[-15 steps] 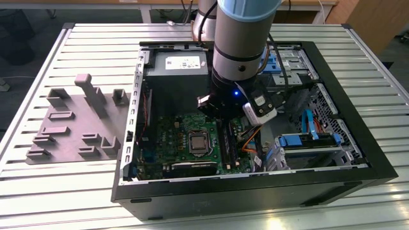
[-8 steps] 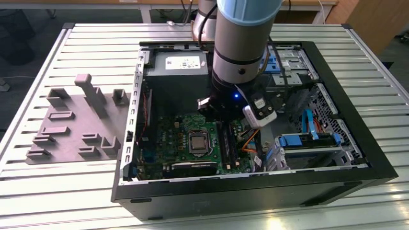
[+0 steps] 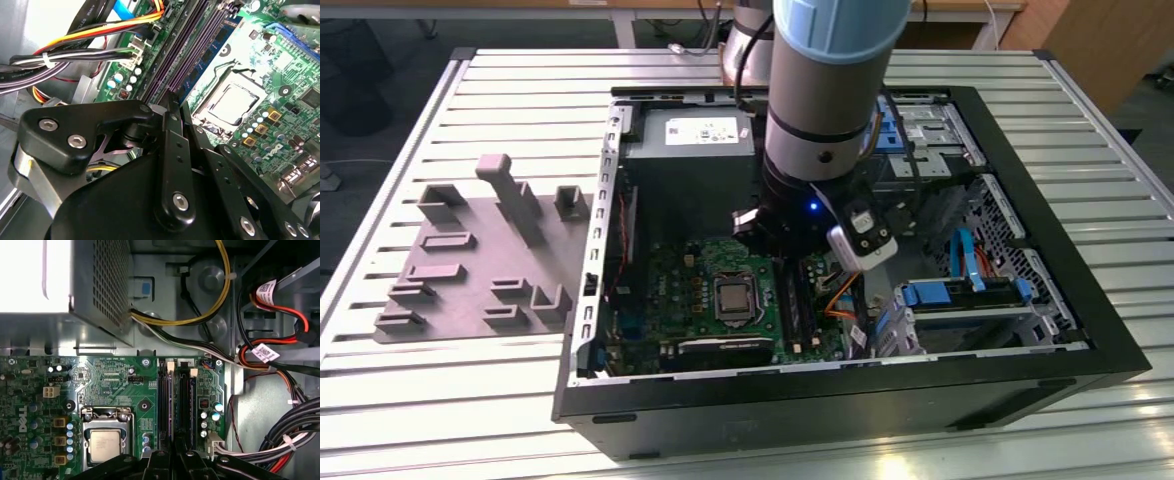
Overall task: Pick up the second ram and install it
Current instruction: 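Insert the second ram into the second slot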
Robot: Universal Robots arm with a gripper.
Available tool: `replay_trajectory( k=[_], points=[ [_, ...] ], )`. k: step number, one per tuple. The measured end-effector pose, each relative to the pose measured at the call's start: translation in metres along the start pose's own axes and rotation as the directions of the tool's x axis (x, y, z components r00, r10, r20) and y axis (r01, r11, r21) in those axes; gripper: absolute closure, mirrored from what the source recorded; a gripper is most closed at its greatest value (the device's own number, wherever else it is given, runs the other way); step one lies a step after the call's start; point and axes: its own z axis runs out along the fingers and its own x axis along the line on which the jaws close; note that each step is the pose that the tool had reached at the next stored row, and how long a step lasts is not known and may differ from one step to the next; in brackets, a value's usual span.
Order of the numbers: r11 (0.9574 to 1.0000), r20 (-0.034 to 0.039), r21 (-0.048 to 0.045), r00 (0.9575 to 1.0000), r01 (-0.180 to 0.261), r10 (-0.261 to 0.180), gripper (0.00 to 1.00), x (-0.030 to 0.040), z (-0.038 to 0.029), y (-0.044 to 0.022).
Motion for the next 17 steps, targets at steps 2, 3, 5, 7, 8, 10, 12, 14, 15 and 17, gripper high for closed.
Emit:
replay_trajectory(
  k=[2,3,5,7,8,10,12,14,15,17],
  points=[
    [1.0000,-0.0002,-0.0001,1.0000,0.000,0.000,0.86,0.0001,0.0008,-0.0004],
    [1.0000,-0.0003,0.0001,1.0000,0.000,0.000,0.86,0.0001,0.0008,-0.0004],
    [1.0000,-0.0003,0.0001,1.0000,0.000,0.000,0.86,0.0000,0.0009,-0.0005],
    [1.0000,-0.0003,0.0001,1.0000,0.000,0.000,0.86,0.0000,0.0010,-0.0005],
    [1.0000,-0.0004,0.0001,1.0000,0.000,0.000,0.86,0.0000,0.0010,-0.0005],
    [1.0000,-0.0003,-0.0006,1.0000,0.000,0.000,0.86,0.0000,0.0015,-0.0005],
    [1.0000,-0.0005,-0.0012,1.0000,0.000,0.000,0.86,0.0000,0.0020,-0.0009],
    [1.0000,-0.0008,-0.0017,1.0000,0.000,0.000,0.86,0.0000,0.0029,-0.0012],
    [1.0000,-0.0010,-0.0017,1.0000,0.000,0.000,0.86,0.0000,0.0032,-0.0013],
    [1.0000,-0.0015,-0.0017,1.0000,-0.001,0.001,0.86,0.0000,0.0042,-0.0017]
  ],
)
